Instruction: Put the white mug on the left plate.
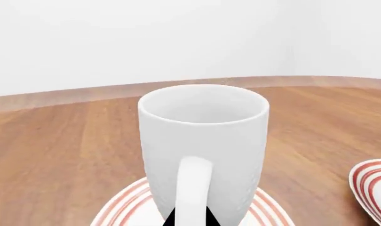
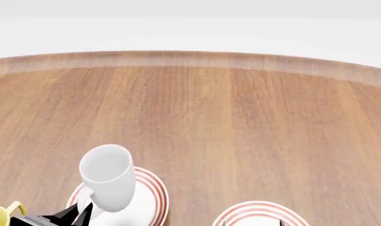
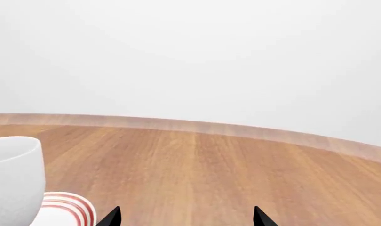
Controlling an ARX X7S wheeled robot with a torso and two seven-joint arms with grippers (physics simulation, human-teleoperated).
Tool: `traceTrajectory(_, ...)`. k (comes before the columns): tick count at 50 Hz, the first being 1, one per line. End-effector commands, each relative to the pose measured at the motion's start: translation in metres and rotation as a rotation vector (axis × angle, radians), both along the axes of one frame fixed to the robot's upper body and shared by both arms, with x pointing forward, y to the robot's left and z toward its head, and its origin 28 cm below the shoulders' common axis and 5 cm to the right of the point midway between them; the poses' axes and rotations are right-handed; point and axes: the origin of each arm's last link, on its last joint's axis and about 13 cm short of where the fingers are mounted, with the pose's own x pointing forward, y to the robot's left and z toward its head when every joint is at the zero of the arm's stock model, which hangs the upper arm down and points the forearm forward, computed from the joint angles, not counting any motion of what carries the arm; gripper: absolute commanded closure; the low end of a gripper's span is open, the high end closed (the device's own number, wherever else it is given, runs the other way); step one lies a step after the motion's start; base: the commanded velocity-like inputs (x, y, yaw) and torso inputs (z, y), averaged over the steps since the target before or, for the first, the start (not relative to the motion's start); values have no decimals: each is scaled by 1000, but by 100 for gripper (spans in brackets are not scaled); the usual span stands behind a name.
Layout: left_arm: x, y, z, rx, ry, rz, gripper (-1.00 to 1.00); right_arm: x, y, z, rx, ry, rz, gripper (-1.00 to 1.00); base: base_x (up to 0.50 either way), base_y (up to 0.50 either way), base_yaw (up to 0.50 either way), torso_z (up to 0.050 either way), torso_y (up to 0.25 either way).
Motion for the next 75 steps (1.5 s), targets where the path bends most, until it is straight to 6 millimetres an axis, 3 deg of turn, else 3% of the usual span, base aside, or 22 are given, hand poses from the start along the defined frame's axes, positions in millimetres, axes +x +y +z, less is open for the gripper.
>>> traceTrajectory(1, 0, 0, 0, -16, 5, 21, 100, 0, 0, 0, 0, -1, -1, -100, 0, 0, 0, 0, 0)
traceTrajectory(58, -4, -4, -8, -16, 84, 64, 100, -1, 0, 1, 1, -2, -2, -100, 0, 0, 0, 0, 0)
traceTrajectory(59, -3, -4, -6, -24, 77, 85, -100, -1, 0, 1, 1, -2, -2, -100, 0, 0, 0, 0, 0)
traceTrajectory(75, 0, -4, -3, -18, 51, 78, -100, 0, -1, 0, 1, -3, -2, -100, 0, 0, 0, 0, 0)
